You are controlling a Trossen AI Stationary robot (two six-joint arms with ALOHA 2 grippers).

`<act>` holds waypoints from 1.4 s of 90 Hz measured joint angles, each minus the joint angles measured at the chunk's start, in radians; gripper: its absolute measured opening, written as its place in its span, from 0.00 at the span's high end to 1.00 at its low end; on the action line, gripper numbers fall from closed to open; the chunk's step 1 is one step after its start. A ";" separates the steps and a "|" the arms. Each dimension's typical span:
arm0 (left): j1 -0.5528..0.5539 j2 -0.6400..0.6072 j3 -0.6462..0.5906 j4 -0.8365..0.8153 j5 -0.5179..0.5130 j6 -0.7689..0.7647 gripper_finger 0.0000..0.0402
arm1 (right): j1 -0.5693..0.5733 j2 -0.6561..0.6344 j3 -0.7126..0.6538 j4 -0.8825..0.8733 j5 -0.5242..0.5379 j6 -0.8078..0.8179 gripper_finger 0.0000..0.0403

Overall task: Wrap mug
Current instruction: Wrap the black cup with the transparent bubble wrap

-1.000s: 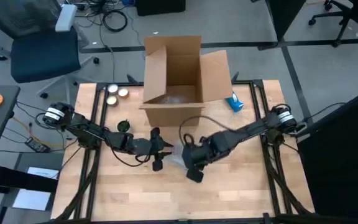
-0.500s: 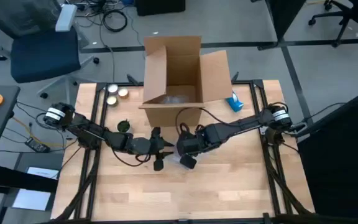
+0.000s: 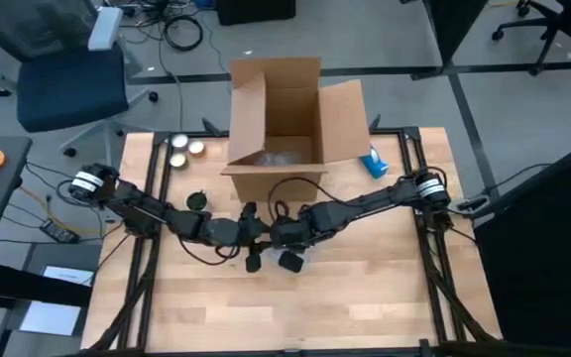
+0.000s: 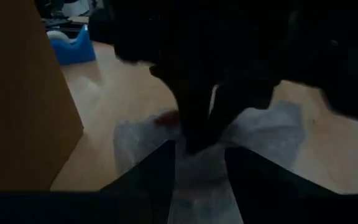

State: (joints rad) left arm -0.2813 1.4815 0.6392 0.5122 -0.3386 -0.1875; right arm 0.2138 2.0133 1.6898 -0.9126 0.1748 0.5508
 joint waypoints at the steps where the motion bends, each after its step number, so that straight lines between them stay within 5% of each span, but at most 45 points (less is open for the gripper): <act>1: 0.000 0.000 0.000 0.000 0.000 0.000 0.69 | 0.000 0.000 0.000 0.001 0.002 -0.004 1.00; 45: 0.000 -0.001 0.002 0.022 0.000 0.000 0.69 | 0.040 -0.065 0.141 -0.095 0.065 -0.065 1.00; 73: 0.000 -0.001 0.002 0.022 -0.001 0.000 0.69 | 0.109 -0.088 0.152 -0.297 0.061 0.058 1.00; 94: 0.000 -0.001 0.002 0.022 -0.001 0.000 0.69 | 0.099 -0.085 0.084 -0.187 0.135 0.053 1.00; 126: 0.000 -0.001 0.002 0.021 -0.001 0.000 0.69 | 0.006 -0.084 -0.103 0.192 0.009 -0.077 1.00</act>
State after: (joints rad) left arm -0.2813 1.4803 0.6407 0.5331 -0.3397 -0.1877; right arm 0.2202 1.9293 1.5863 -0.7208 0.1841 0.4734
